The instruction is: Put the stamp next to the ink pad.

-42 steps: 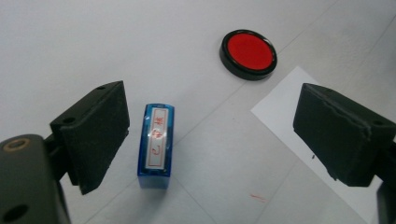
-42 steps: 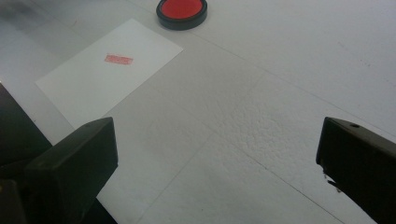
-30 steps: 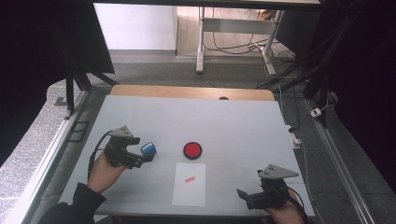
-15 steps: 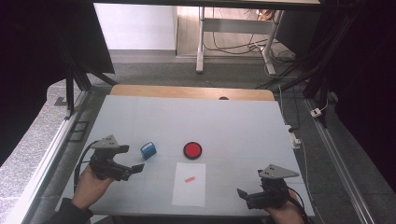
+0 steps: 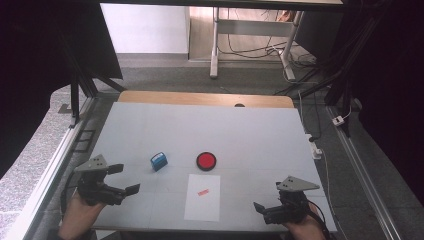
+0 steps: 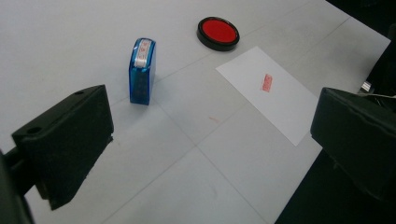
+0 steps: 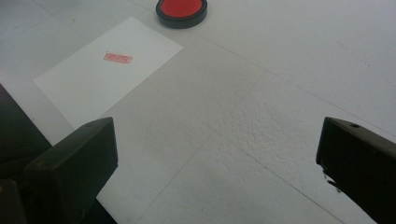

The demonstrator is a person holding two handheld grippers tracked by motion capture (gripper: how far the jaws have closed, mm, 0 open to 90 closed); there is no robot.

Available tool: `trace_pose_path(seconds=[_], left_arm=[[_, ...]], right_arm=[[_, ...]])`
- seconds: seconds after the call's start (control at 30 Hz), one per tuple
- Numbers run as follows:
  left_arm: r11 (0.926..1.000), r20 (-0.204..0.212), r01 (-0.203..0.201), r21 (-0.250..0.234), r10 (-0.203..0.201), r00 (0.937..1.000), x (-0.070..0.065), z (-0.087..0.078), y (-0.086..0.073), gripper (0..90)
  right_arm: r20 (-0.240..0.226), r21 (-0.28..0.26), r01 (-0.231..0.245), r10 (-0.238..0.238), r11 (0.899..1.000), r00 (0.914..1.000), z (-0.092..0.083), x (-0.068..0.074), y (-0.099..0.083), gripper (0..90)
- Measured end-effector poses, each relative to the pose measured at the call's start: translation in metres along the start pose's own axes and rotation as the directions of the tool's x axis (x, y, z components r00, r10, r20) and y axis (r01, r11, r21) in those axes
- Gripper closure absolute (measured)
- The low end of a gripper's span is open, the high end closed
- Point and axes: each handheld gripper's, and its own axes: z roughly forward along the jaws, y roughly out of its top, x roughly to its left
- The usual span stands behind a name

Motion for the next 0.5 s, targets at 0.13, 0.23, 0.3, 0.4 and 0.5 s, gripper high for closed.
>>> trace_pose_path(seconds=[0.13, 0.23, 0.3, 0.4, 0.5], left_arm=[[0.9999, -0.013, 0.013, -0.011, -0.013, 0.9998, 0.000, -0.009, -0.008, 0.0], [0.9996, -0.019, 0.023, -0.014, -0.023, 0.9996, 0.001, -0.014, -0.014, 0.0], [0.9996, -0.027, 0.027, -0.012, -0.027, 0.9993, 0.002, -0.016, -0.018, 0.0], [0.9995, -0.042, 0.029, -0.012, -0.029, 0.9987, 0.002, -0.020, -0.023, 0.0], [0.9995, -0.054, 0.030, -0.008, -0.030, 0.9981, 0.002, -0.023, -0.028, 0.0]], right_arm=[[0.002, 0.004, 0.004, -0.004, 1.000, 1.0000, 0.000, 0.000, 0.000, 0.0], [0.004, 0.003, 0.004, -0.004, 1.000, 1.0000, 0.000, 0.000, 0.000, 0.0], [0.004, 0.001, 0.002, -0.002, 1.000, 1.0000, 0.000, 0.000, 0.000, 0.0], [0.005, 0.000, -0.001, 0.001, 1.000, 1.0000, 0.000, 0.000, 0.000, 0.0], [0.007, 0.000, -0.002, 0.002, 1.000, 1.0000, 0.000, 0.000, 0.000, 0.0]])
